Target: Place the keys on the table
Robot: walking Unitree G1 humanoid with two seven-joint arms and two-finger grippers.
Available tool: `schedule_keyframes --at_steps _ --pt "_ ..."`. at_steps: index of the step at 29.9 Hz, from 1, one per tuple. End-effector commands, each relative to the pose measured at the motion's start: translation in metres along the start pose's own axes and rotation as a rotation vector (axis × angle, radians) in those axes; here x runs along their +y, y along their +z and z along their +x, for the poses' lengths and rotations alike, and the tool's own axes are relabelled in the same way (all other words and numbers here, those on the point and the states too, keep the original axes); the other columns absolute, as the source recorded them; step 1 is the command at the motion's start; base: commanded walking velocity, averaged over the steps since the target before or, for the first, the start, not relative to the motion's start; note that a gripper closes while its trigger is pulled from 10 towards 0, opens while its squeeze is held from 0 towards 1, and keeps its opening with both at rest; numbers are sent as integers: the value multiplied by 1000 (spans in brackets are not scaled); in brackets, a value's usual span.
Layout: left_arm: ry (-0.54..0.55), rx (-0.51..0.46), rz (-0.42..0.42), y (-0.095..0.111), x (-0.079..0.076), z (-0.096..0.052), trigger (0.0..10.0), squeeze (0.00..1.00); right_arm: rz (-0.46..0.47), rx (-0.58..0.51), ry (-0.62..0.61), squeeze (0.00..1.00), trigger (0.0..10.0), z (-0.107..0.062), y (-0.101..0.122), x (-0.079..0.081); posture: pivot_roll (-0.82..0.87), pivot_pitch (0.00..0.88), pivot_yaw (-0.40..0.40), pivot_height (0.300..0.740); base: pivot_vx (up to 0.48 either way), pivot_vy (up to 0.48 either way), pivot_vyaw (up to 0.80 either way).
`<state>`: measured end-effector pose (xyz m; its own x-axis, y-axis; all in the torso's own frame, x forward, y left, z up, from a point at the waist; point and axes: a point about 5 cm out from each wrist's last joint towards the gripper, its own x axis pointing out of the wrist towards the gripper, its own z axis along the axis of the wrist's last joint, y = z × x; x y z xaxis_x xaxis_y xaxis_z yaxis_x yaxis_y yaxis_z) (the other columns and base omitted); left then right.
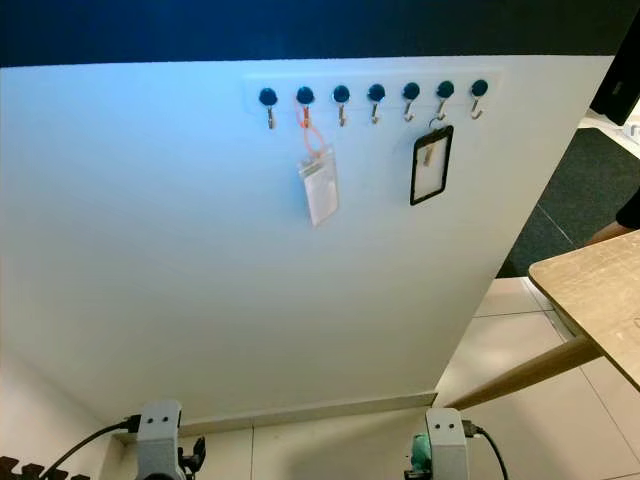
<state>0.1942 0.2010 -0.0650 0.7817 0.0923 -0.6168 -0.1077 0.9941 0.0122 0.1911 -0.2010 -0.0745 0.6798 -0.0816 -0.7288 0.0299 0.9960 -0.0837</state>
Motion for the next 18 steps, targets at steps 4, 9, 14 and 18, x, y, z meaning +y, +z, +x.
schedule_keyframes --at_steps 4,9,14,18 --pt "-2 22 6 -5 -1 -1 10000 0 -21 10 2 0 10000 0 -2 1 3 74 -1 740 0 0 0" --pt "-2 21 8 -4 -1 -1 10000 0 -12 8 15 0 10000 0 -2 3 4 71 -3 740 0 0 0" --pt "4 19 13 -4 -1 -1 10000 0 -2 12 15 0 10000 0 -1 3 3 70 -6 740 0 0 0" --pt "11 18 19 -3 -1 0 10000 0 12 10 6 0 10000 0 0 2 1 70 -6 740 0 0 0"
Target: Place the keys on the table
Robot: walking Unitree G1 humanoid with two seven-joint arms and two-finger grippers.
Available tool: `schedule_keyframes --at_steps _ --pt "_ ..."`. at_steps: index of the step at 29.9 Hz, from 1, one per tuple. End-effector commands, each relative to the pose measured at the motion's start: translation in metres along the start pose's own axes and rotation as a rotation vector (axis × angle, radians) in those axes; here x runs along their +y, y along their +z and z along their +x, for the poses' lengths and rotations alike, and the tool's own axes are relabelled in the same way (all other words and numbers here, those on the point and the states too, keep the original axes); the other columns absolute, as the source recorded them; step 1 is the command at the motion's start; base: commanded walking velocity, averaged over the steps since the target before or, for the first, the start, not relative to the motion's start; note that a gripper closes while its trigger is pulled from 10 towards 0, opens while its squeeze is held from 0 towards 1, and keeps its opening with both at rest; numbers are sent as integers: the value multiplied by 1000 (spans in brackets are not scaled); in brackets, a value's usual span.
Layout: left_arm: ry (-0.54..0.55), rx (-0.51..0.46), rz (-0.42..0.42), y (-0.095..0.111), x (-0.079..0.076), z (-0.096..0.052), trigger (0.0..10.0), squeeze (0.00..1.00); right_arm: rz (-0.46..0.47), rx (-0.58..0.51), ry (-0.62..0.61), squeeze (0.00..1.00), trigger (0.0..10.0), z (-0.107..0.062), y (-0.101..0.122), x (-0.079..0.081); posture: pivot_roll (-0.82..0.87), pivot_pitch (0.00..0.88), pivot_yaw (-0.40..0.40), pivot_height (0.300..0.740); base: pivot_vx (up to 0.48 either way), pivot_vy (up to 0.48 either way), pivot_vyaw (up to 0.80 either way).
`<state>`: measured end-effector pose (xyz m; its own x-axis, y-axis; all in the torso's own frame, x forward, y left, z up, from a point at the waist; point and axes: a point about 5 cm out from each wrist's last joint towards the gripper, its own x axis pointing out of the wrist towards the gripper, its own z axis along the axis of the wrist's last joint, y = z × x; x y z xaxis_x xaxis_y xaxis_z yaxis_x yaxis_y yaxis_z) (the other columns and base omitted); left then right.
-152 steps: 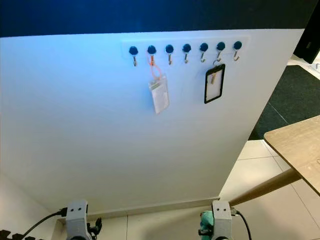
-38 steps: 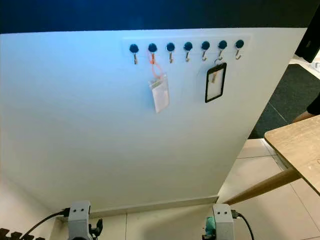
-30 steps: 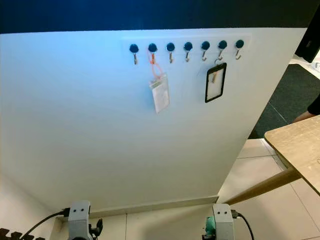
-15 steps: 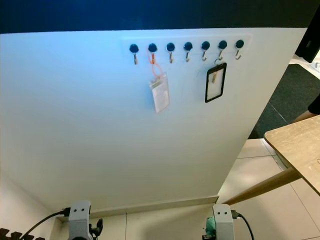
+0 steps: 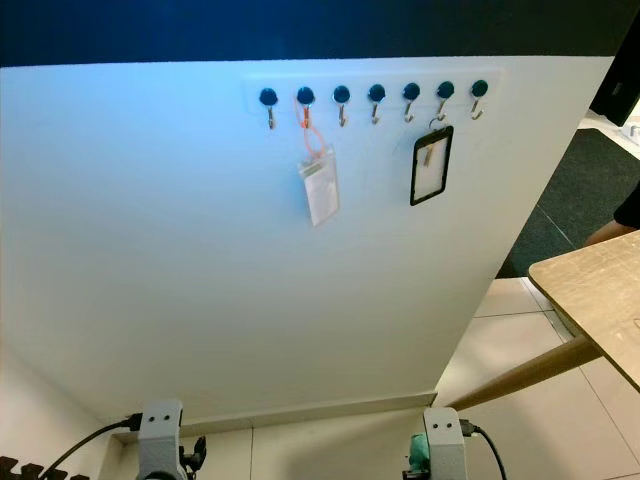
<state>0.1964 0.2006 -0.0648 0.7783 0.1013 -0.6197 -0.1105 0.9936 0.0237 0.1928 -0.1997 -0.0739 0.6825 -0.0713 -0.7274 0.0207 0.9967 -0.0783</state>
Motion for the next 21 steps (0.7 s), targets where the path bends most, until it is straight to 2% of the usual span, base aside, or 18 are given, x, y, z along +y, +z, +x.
schedule_keyframes --at_steps 1,4,14,16,21 --pt "3 15 11 -5 -1 -2 10000 0 -4 11 -14 0 10000 0 -1 -1 -4 68 -7 740 0 0 0" --pt "4 18 9 -5 -1 -2 10000 0 -29 8 -27 0 10000 0 0 -4 -4 62 -5 740 0 0 0" --pt "-3 20 14 -5 -2 -1 10000 0 46 8 -48 0 10000 0 1 -9 7 33 -12 740 0 0 0" --pt "4 -2 1 2 -3 2 10000 0 46 10 -97 0 10000 0 1 -13 16 29 -16 740 0 0 0" --pt "-3 -10 10 5 -5 3 10000 0 40 -8 -71 0 10000 1 6 -9 21 23 -11 740 0 0 0"
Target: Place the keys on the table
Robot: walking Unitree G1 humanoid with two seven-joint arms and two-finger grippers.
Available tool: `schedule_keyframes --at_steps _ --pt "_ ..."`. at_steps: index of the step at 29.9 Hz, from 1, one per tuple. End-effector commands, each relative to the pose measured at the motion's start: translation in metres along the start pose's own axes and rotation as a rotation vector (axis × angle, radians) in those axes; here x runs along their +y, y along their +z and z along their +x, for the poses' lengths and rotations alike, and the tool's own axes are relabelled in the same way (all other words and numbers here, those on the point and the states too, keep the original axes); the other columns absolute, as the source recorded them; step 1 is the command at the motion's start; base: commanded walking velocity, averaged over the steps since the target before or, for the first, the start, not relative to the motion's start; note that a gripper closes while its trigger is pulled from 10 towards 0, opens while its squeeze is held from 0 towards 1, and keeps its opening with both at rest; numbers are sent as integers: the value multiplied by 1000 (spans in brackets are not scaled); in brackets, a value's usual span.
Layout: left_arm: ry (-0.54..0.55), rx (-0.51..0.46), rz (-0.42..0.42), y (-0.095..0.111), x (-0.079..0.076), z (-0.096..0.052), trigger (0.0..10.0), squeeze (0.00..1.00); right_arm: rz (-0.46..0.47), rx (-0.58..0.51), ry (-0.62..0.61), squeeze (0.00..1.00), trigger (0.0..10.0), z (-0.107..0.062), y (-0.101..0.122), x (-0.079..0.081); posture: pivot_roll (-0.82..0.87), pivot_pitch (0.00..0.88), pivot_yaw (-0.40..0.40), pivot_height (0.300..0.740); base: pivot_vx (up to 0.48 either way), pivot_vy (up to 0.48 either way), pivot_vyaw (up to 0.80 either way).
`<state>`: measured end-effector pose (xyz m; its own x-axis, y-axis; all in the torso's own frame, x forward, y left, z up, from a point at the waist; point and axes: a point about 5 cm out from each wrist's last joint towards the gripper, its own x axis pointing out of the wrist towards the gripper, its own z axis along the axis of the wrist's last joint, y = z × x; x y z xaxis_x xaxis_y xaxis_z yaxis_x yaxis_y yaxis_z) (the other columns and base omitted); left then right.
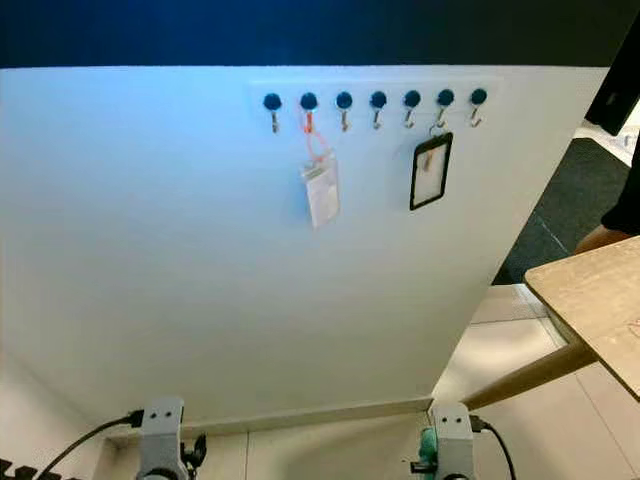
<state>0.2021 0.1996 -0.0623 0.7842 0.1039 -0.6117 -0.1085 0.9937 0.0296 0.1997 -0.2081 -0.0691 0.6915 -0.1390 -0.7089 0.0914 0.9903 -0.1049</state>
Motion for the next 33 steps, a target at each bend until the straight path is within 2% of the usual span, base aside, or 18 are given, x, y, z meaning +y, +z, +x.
schedule_keyframes --at_steps 1,5,12,18,24,29,33 --pt "-5 2 4 -1 -3 0 10000 0 6 6 -3 0 10000 0 -1 0 19 20 -11 740 0 0 0" --pt "13 3 -8 -2 0 -1 10000 0 19 -23 17 0 10000 1 4 3 15 5 -14 740 0 0 0" --pt "71 -13 -85 0 9 -1 10000 0 0 -86 96 0 10000 2 17 11 26 6 -32 740 0 0 0" --pt "44 -1 -90 -3 6 -2 10000 0 -39 -143 168 0 10000 2 23 22 19 5 -30 740 0 0 0" --pt "13 10 -93 -3 1 -1 10000 0 -30 -161 250 0 10000 -1 21 29 4 3 -28 740 0 0 0" --pt "6 7 -91 -2 0 0 10000 0 -27 -162 270 0 10000 -2 18 30 3 0 -31 740 0 0 0" --pt "-11 -4 -58 1 -2 1 10000 0 -34 -158 274 0 10000 -3 16 29 6 1 -33 740 0 0 0"
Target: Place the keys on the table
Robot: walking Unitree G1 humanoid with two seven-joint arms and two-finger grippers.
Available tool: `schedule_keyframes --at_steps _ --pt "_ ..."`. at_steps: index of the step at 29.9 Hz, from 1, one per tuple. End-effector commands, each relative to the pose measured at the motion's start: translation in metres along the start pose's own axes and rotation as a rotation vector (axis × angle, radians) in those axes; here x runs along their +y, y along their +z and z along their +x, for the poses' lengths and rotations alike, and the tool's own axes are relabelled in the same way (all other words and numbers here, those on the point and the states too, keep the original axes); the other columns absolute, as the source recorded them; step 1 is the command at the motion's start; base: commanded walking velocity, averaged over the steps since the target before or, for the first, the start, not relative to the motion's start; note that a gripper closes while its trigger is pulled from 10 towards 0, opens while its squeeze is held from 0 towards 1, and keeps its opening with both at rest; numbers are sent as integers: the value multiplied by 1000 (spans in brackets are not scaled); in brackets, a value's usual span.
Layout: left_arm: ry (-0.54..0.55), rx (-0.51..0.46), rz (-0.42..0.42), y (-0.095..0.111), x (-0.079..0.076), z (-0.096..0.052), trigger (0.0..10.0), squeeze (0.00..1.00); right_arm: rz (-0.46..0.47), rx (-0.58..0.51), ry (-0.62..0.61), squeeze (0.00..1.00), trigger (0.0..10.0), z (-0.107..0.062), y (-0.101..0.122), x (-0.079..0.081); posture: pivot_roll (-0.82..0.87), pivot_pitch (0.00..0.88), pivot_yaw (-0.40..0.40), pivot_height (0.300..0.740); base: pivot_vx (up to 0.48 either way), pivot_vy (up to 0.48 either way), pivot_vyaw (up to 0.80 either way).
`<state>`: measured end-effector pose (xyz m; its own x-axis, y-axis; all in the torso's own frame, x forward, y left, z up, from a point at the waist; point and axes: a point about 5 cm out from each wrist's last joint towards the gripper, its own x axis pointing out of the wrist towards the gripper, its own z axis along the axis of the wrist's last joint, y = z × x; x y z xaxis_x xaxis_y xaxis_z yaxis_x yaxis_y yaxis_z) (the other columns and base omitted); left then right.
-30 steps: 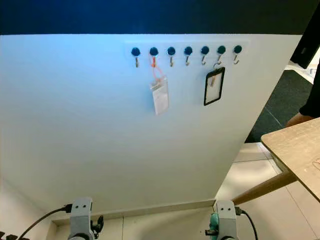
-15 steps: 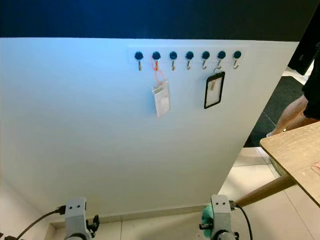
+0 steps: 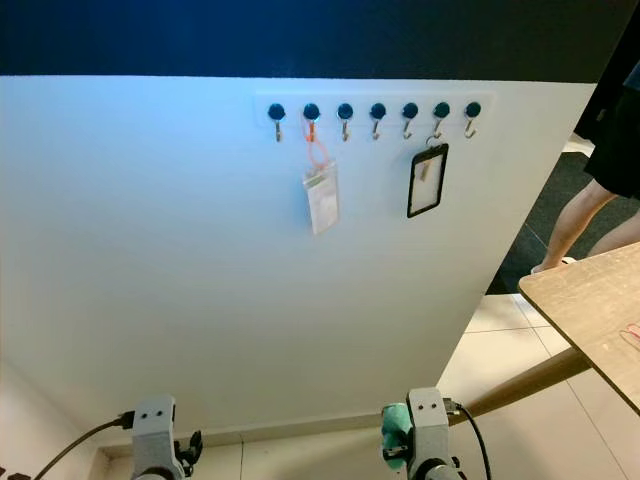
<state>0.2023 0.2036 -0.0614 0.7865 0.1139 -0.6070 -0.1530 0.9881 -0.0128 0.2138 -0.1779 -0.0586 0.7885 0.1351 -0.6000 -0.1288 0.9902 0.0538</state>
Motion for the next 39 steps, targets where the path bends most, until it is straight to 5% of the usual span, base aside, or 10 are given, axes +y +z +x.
schedule_keyframes --at_steps 1,39 --pt "-29 1 19 0 -7 1 10000 0 -7 -4 2 0 10000 -2 -2 -1 7 3 -32 740 0 0 0" --pt "-75 8 60 -8 -12 -4 10000 0 -7 88 -49 0 10000 -4 -14 -2 9 34 -16 740 0 0 0"
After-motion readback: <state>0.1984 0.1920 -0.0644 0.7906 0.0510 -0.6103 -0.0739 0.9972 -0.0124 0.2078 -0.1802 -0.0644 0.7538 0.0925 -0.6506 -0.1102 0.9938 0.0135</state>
